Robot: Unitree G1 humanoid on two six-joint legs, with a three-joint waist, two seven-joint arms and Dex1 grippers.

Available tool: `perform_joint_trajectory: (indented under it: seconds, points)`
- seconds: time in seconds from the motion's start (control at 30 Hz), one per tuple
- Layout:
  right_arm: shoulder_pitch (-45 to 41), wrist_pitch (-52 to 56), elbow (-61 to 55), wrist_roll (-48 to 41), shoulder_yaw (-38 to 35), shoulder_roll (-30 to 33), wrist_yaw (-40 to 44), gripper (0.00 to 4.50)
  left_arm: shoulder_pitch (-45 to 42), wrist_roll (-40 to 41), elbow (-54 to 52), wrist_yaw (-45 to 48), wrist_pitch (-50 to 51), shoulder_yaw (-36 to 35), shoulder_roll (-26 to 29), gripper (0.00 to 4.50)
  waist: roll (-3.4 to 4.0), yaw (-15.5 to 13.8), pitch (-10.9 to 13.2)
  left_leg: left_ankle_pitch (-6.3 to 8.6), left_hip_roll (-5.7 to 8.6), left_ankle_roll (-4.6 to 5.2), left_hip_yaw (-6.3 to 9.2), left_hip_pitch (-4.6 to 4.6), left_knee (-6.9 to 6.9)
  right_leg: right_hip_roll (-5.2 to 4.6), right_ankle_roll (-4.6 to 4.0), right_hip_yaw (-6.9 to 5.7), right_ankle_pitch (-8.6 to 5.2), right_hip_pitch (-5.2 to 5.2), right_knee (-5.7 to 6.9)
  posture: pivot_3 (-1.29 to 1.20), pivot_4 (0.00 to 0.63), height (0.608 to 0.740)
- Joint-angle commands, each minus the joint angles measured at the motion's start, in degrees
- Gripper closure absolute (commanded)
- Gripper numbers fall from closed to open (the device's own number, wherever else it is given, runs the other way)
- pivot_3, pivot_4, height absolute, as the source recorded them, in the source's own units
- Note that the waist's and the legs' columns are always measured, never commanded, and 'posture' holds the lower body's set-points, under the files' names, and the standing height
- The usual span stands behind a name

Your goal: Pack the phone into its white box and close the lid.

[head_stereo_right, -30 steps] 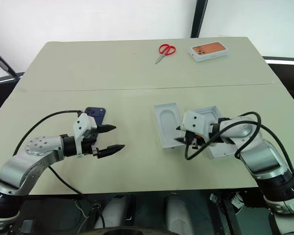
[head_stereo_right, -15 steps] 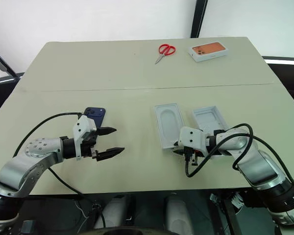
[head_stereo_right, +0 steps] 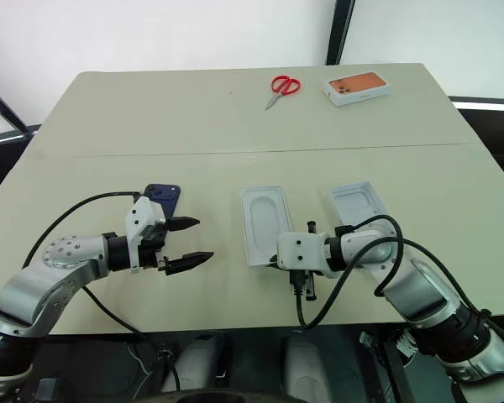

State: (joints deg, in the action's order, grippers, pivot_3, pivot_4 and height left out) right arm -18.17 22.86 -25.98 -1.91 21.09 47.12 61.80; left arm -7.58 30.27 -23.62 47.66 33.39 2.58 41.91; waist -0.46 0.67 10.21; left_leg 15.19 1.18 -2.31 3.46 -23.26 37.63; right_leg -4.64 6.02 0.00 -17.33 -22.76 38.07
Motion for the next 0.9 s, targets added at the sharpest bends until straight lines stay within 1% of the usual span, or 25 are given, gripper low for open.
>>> perform_joint_trajectory:
  seconds: [0.03,0.1,0.2,0.23,0.27,0.33,0.4,0.47,0.53,0.57,0.67,0.73,0.8,0.9]
  points:
    - [-1.57,1.97,-2.24,0.09,0.25,-0.46,0.28,4.14,-0.27,0.03,-1.11,-0.06,0.05,-1.78,0.34,0.00,0.00,-0.01,0.00,0.00,0.00,0.00,0.00,0.00,0.00,0.00,0.00,0.00,0.00,0.00,0.00,0.00,0.150,0.740]
    - [-2.14,4.00,-2.92,-1.05,0.08,-1.14,0.44,3.46,0.02,0.20,-1.31,-0.18,0.17,-2.09,0.36,0.00,0.00,-0.04,0.00,0.00,0.00,0.00,0.00,0.00,0.00,0.00,0.00,0.00,0.00,0.00,0.00,0.00,0.150,0.740]
    - [-2.82,5.36,-4.03,-2.76,-1.33,-2.76,-0.12,1.98,0.84,0.85,-1.56,-0.91,0.56,-3.73,0.37,0.00,0.00,0.04,0.00,0.00,0.00,0.00,0.01,0.00,0.00,0.00,0.00,0.00,0.00,0.00,0.00,0.00,0.150,0.740]
    - [-2.99,5.71,-4.26,-3.35,-1.92,-3.24,-0.44,1.42,1.06,1.05,-1.60,-1.09,0.66,-4.35,0.35,0.00,0.00,0.09,0.00,0.00,-0.01,0.00,0.01,0.00,0.00,0.01,0.00,0.00,0.00,-0.01,0.00,0.00,0.150,0.740]
    - [-3.57,6.67,-4.34,-4.75,-3.06,-3.94,-0.67,0.95,1.11,2.11,-1.28,-1.85,1.41,-6.19,-0.02,0.00,0.00,0.10,0.00,0.00,-0.02,0.00,0.01,0.00,-0.01,0.02,0.00,0.00,0.00,-0.01,0.01,0.00,0.150,0.740]
    - [-4.97,9.03,-4.27,-7.93,-5.48,-5.88,-1.50,0.95,0.81,4.44,-0.58,-3.77,3.73,-9.71,-0.81,0.00,0.00,0.06,0.00,0.00,-0.02,0.00,0.02,0.00,-0.01,0.02,0.00,0.00,0.00,-0.02,0.02,0.00,0.150,0.740]
    - [-7.46,11.89,-3.27,-10.32,-7.08,-9.11,-3.64,0.95,-0.36,7.03,0.97,-6.71,7.06,-13.60,-1.68,0.00,0.00,0.06,0.00,0.00,-0.02,0.00,0.03,0.00,0.01,0.01,0.00,0.00,0.00,-0.01,0.02,0.00,0.150,0.740]
    - [-11.02,12.98,-0.68,-9.73,-6.22,-12.88,-6.62,0.95,-2.98,9.03,4.60,-13.05,11.69,-18.77,-3.35,0.00,0.00,0.11,0.00,0.00,-0.02,0.00,0.04,0.01,0.01,0.02,0.00,-0.01,0.00,-0.01,0.05,0.00,0.150,0.740]
    - [-14.29,15.17,2.33,-8.64,-4.39,-16.66,-9.51,1.45,-5.63,10.78,8.26,-18.72,15.50,-23.57,-5.09,0.00,-0.01,0.14,0.00,0.00,-0.02,-0.01,0.07,0.02,0.03,0.05,0.00,-0.04,0.00,-0.03,0.09,0.00,0.150,0.740]
    - [-16.01,16.03,4.29,-7.36,-2.51,-18.49,-10.85,1.82,-7.03,11.77,9.54,-21.24,17.33,-25.75,-5.74,0.00,-0.01,0.20,0.00,0.00,-0.01,-0.01,0.07,0.03,0.03,0.06,0.00,-0.05,0.00,-0.02,0.10,0.00,0.150,0.740]
    - [-20.00,15.93,9.79,-2.12,3.53,-22.19,-14.27,3.28,-10.68,14.13,12.65,-27.88,23.01,-30.74,-7.31,0.00,-0.03,0.27,-0.02,-0.01,0.01,-0.01,0.06,-0.01,0.03,0.05,0.01,-0.04,0.00,-0.09,0.10,0.00,0.150,0.740]
    - [-22.69,15.24,14.33,0.62,6.58,-26.32,-17.26,4.42,-12.31,14.74,14.81,-31.08,27.11,-32.51,-7.33,0.00,-0.04,0.28,-0.02,-0.05,0.02,-0.09,0.05,-0.05,0.03,0.03,0.01,-0.03,0.01,-0.17,0.12,0.00,0.150,0.740]
    - [-24.39,15.36,18.23,2.42,8.33,-30.37,-19.99,4.42,-13.59,15.32,16.73,-33.57,31.34,-33.53,-6.97,0.00,-0.05,0.38,-0.03,-0.10,0.04,-0.18,0.05,-0.05,0.03,0.03,0.01,-0.02,0.01,-0.22,0.19,0.00,0.150,0.740]
    - [-25.75,12.57,23.80,6.50,11.84,-34.16,-22.81,4.42,-15.06,16.17,19.84,-35.67,39.47,-34.10,-5.97,0.00,-0.10,0.39,-0.06,-0.16,0.06,-0.28,0.04,-0.08,0.03,0.03,0.01,-0.01,0.01,-0.30,0.26,0.00,0.150,0.740]
